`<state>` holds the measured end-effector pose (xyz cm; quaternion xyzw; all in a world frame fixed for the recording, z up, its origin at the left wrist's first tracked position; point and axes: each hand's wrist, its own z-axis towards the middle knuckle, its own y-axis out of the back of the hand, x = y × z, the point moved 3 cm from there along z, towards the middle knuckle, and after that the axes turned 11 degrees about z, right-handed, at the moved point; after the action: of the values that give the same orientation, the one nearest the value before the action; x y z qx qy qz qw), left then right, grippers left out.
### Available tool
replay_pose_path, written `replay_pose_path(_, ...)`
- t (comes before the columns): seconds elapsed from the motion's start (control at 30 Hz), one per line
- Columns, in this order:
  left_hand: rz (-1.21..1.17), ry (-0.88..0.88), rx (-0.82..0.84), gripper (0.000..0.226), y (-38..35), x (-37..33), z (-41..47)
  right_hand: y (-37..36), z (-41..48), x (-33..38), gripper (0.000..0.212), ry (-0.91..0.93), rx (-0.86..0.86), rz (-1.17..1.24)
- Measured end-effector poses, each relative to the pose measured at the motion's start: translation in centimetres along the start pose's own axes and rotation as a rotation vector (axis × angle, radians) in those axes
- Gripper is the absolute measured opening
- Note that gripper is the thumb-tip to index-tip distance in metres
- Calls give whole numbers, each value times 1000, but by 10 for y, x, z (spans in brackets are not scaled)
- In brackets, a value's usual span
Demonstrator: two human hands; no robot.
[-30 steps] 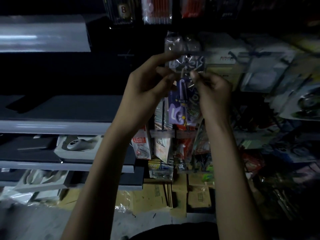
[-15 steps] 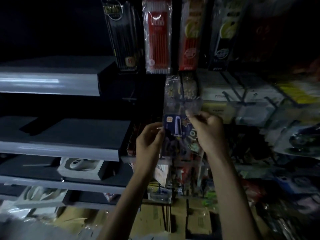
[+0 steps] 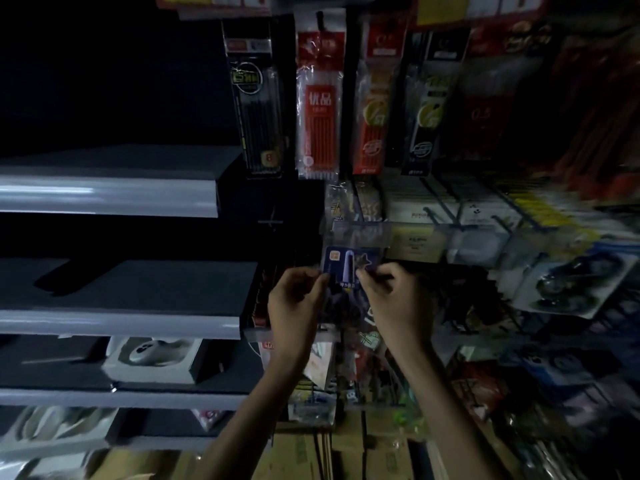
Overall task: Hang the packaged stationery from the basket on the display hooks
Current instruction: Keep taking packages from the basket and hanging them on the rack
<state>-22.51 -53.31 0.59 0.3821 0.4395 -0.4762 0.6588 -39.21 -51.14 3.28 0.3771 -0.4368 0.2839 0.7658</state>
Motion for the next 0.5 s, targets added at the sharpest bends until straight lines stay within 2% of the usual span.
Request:
replay_pose_path(0.27, 62, 4, -5, 9, -12, 2, 18, -5, 17, 7, 24, -58, -28, -11)
replay_pose_path(0.5, 64, 39, -44, 9, -26, 7, 29, -12, 36, 8, 33, -48, -64, -77)
